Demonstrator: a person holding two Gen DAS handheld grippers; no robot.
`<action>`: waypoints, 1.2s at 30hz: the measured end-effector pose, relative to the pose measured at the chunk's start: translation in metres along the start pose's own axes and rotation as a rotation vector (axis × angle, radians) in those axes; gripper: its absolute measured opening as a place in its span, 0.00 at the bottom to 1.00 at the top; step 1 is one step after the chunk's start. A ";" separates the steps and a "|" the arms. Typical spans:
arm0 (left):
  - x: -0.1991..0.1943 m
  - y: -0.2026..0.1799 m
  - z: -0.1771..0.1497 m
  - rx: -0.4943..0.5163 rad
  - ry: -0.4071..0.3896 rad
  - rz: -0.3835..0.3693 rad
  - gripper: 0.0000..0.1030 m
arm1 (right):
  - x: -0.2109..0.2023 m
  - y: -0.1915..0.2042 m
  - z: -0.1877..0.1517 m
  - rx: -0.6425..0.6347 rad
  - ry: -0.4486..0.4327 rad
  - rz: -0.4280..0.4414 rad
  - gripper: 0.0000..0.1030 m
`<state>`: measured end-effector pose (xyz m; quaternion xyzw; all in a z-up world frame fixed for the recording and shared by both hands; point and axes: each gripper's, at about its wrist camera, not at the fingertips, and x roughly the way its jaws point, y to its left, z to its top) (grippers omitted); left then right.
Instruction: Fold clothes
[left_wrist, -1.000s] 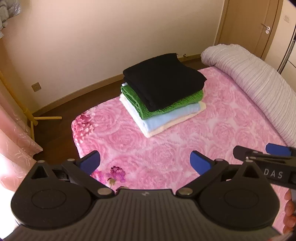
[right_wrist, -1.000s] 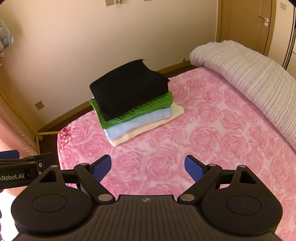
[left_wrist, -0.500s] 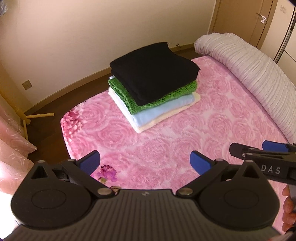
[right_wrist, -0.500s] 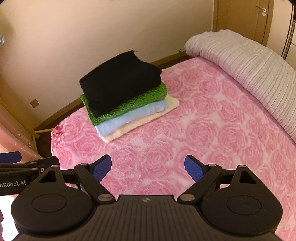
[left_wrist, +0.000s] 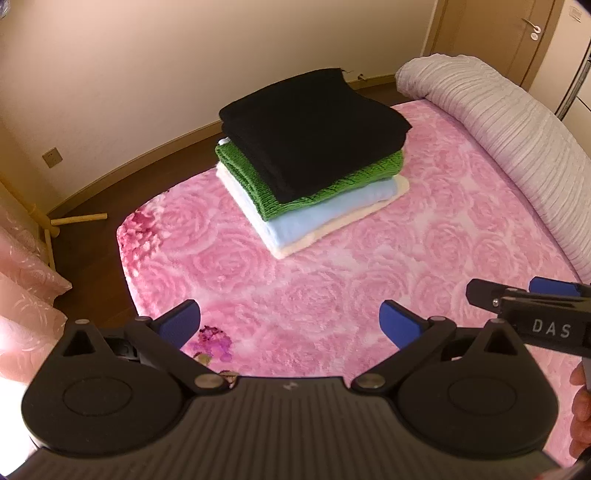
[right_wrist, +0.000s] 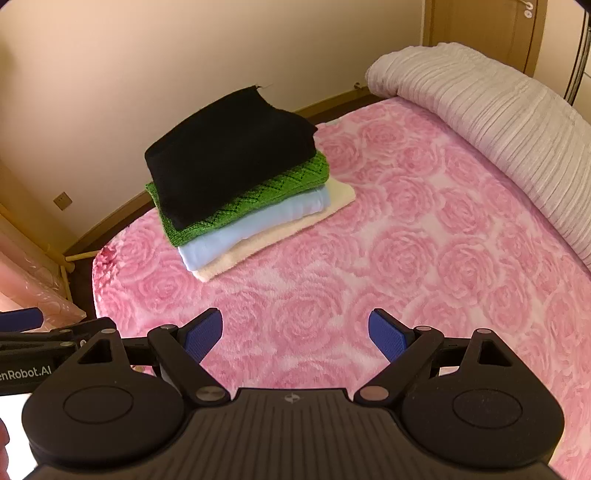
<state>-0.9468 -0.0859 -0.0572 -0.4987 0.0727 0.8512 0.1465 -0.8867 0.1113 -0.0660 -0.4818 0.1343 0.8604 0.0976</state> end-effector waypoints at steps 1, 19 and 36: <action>0.001 0.001 0.001 -0.005 0.001 0.003 0.99 | 0.001 0.001 0.001 -0.003 0.001 0.001 0.86; 0.029 0.005 0.015 -0.029 0.024 0.013 0.99 | 0.031 0.003 0.023 -0.021 0.037 0.012 0.86; 0.049 0.003 0.029 0.000 0.005 0.042 0.99 | 0.052 0.001 0.037 -0.014 0.064 0.018 0.86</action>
